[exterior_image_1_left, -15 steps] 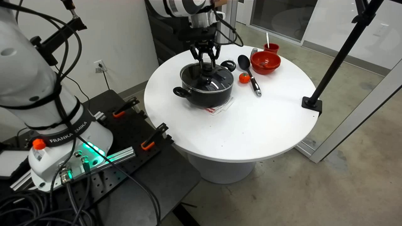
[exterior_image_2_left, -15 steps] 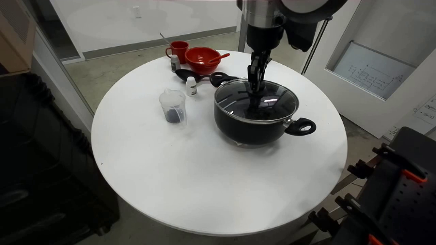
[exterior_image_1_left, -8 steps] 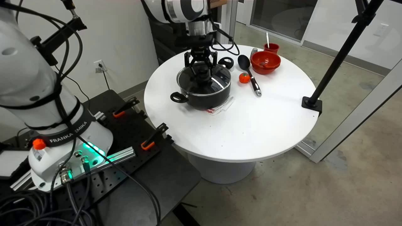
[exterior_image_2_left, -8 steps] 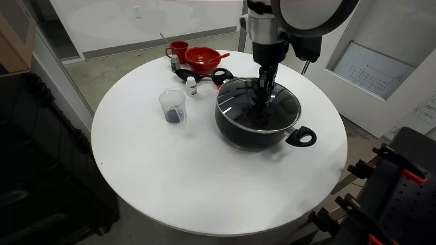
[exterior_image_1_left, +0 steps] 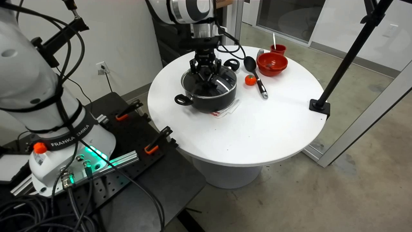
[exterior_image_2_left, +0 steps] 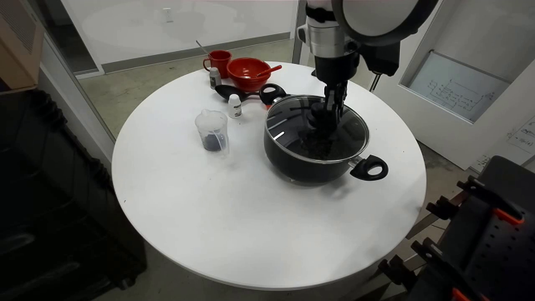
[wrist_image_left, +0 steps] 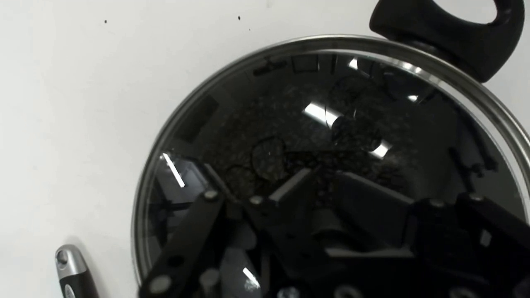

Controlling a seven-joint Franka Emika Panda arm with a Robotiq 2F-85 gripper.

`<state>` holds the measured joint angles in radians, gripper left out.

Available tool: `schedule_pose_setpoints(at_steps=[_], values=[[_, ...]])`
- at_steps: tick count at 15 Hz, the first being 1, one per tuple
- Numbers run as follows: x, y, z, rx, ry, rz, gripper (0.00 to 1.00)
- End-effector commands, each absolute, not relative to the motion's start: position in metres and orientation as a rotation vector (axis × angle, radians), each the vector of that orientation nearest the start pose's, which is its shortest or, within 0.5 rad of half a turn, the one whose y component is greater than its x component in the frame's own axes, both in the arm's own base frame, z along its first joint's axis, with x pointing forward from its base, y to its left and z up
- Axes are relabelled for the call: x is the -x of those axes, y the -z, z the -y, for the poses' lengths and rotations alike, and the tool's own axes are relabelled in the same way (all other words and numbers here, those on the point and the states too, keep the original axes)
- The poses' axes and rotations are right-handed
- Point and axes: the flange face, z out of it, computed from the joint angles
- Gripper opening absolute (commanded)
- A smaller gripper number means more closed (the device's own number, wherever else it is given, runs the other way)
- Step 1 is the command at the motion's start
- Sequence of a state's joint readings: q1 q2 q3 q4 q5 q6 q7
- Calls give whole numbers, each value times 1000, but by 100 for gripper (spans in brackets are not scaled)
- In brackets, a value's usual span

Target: Pick up the lid and place it on the pot

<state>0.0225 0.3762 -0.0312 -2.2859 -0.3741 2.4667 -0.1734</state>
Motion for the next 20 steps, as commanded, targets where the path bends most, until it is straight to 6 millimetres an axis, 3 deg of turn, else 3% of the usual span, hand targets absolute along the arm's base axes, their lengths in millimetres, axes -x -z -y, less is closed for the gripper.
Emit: schedule_pose_setpoints(at_steps=[1, 7, 13, 20], values=[[-513, -175, 5, 3196, -403, 816, 53], [-525, -203, -2, 3160, -393, 838, 99], [-541, -207, -9, 3176, -320, 813, 100], [-556, -193, -5, 3184, -340, 787, 100]])
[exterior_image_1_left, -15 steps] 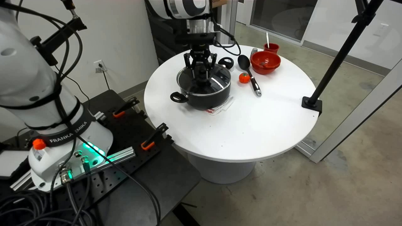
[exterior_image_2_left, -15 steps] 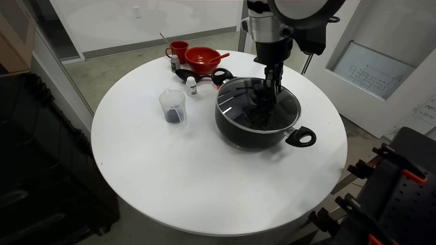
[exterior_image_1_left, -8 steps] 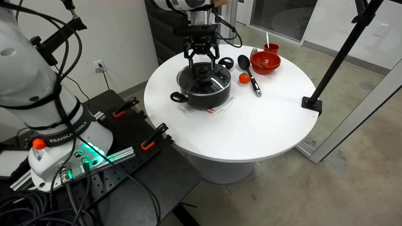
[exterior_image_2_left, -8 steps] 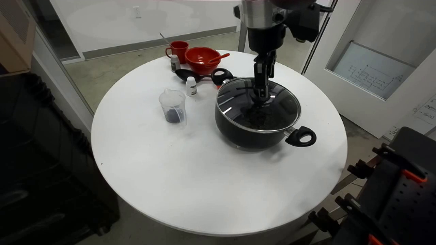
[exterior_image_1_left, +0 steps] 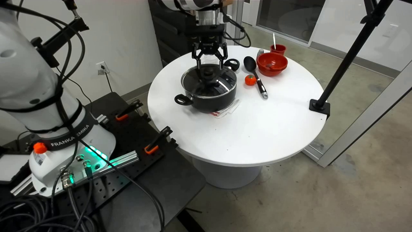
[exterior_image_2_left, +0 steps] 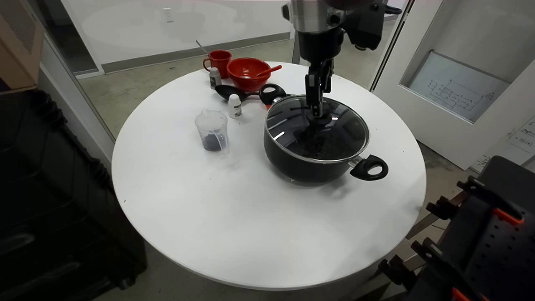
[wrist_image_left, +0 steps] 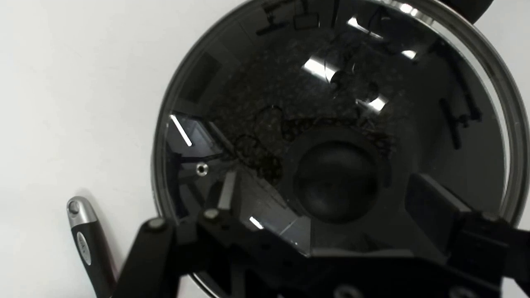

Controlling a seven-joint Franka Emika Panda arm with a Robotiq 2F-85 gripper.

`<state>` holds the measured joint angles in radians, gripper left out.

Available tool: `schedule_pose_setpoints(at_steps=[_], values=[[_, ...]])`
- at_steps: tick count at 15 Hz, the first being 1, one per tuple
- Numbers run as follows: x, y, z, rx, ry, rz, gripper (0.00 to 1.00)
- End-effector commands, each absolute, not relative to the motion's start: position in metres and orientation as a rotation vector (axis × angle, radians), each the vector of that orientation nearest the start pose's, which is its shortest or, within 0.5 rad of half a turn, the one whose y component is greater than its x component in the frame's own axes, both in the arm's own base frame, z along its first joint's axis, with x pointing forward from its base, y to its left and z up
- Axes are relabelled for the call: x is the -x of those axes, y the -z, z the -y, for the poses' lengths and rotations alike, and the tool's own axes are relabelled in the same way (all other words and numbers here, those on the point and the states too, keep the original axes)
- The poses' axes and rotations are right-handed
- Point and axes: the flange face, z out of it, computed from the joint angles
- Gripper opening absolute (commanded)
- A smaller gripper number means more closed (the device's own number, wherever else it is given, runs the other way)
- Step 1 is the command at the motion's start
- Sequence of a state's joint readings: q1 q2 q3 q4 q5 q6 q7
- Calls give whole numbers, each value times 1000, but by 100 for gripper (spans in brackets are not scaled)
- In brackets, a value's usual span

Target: Pick up the lid and place it on the pot

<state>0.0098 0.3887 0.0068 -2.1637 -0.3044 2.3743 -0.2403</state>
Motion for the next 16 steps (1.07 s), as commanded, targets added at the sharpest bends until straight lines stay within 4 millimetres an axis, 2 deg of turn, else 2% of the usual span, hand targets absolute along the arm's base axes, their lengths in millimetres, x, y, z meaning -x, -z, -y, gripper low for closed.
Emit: schedule_pose_setpoints(at_steps=[1, 2, 4, 5, 10, 11, 16], values=[[-558, -191, -5, 3182, -345, 787, 100], [-559, -189, -6, 3182, -348, 787, 100], [-561, -185, -6, 3180, -355, 787, 74], [-562, -184, -6, 3179, -356, 788, 68], [-565, -186, -8, 3170, -357, 770, 30], [-565, -187, -8, 3169, -359, 764, 26], [-565, -193, -6, 3176, -326, 746, 26]])
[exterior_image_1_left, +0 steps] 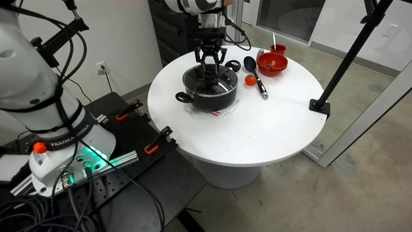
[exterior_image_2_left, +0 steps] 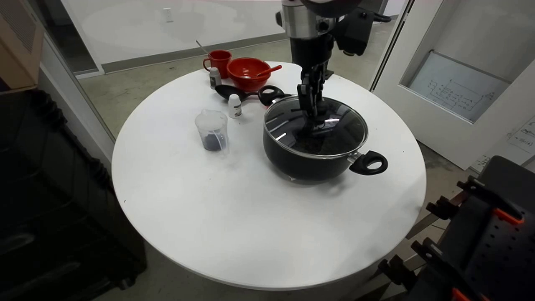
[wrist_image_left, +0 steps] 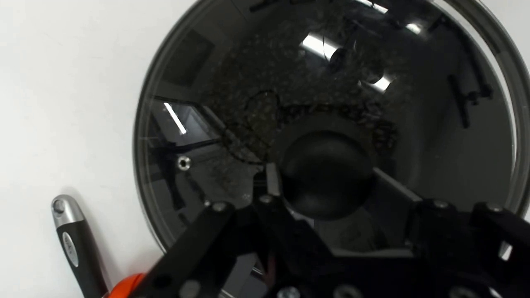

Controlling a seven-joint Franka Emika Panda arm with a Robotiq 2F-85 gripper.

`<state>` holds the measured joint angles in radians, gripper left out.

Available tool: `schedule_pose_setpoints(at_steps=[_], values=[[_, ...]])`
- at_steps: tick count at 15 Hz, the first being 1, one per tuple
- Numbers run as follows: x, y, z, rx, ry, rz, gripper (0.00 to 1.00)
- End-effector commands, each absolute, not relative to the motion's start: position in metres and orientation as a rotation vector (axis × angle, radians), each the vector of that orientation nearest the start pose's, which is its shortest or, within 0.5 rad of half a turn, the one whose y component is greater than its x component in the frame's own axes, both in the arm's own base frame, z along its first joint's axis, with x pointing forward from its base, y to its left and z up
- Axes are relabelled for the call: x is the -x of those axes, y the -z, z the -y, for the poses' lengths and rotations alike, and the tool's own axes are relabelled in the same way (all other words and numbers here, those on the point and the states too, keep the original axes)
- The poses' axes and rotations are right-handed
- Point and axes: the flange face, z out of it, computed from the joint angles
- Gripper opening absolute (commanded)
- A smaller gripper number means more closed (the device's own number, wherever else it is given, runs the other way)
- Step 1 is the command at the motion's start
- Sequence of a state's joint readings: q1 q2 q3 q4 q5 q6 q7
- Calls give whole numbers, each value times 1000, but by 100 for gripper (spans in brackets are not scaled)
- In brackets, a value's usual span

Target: Pick up the lid and place it on the pot

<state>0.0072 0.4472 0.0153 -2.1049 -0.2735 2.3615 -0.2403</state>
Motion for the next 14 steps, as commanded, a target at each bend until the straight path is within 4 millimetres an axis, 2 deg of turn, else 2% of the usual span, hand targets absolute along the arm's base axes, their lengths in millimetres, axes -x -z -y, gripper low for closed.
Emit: schedule_pose_setpoints(at_steps=[1, 7, 10, 11, 12, 14], values=[[-565, -193, -5, 3180, -317, 745, 26], [-564, -192, 0, 3211, -194, 730, 26], [-560, -188, 0, 3205, -218, 729, 26], [-558, -186, 1, 3204, -257, 721, 76], [-557, -186, 2, 3201, -270, 720, 77], [-556, -188, 4, 3203, -287, 709, 91]])
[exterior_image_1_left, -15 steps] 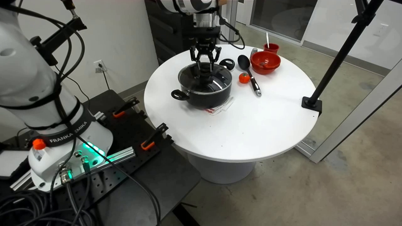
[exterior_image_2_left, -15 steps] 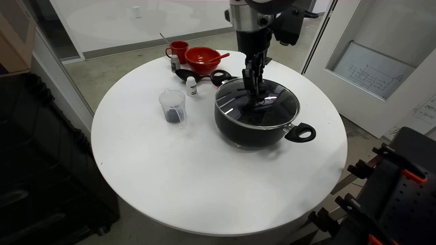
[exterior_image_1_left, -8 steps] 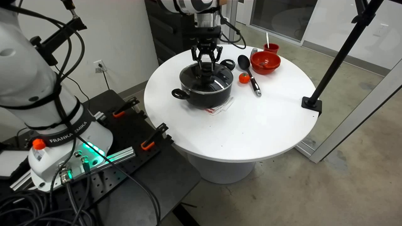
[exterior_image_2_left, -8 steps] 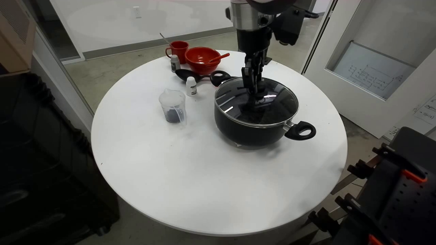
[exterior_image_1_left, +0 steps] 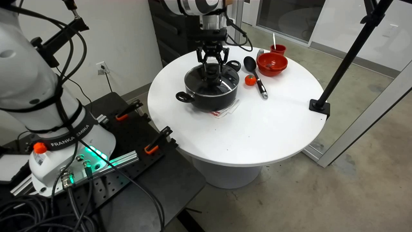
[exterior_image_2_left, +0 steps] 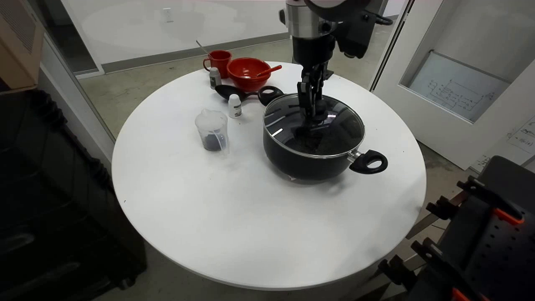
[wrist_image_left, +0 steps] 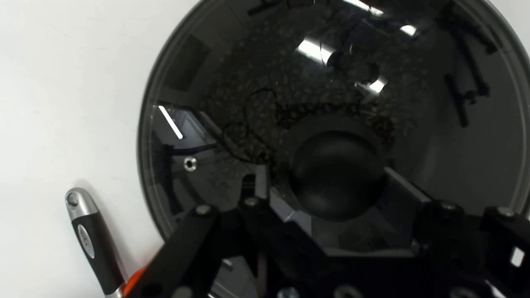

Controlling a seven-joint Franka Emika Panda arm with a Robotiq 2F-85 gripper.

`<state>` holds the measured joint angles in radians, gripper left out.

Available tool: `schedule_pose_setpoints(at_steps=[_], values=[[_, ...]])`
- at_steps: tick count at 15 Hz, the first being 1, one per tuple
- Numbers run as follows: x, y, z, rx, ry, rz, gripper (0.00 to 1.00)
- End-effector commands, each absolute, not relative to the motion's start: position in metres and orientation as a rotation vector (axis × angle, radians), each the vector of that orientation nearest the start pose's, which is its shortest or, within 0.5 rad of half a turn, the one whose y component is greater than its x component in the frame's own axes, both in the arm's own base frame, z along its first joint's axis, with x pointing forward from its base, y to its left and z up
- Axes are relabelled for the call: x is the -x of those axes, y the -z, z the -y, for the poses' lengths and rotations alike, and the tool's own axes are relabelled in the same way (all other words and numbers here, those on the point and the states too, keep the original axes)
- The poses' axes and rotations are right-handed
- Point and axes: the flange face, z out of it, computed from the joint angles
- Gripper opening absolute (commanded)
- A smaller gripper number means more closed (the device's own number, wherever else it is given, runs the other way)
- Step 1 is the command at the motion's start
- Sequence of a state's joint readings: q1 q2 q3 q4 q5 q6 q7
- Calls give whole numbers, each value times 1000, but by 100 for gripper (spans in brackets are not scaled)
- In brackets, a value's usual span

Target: Pick up the lid and place it on the pot

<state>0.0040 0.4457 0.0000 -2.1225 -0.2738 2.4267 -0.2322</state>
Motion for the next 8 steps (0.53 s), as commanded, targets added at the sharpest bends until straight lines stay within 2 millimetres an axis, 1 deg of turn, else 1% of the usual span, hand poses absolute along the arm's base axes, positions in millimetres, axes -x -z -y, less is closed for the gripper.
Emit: schedule_pose_setpoints(at_steps=[1, 2, 3, 4, 7, 8], values=[[-556, -190, 5, 3201, -292, 708, 97], [-555, -192, 7, 3201, -291, 704, 100], [-555, -196, 7, 3203, -284, 701, 100], [-555, -203, 7, 3202, -272, 686, 100], [-556, -234, 8, 3202, -200, 627, 100], [-557, -249, 8, 3194, -170, 600, 100]])
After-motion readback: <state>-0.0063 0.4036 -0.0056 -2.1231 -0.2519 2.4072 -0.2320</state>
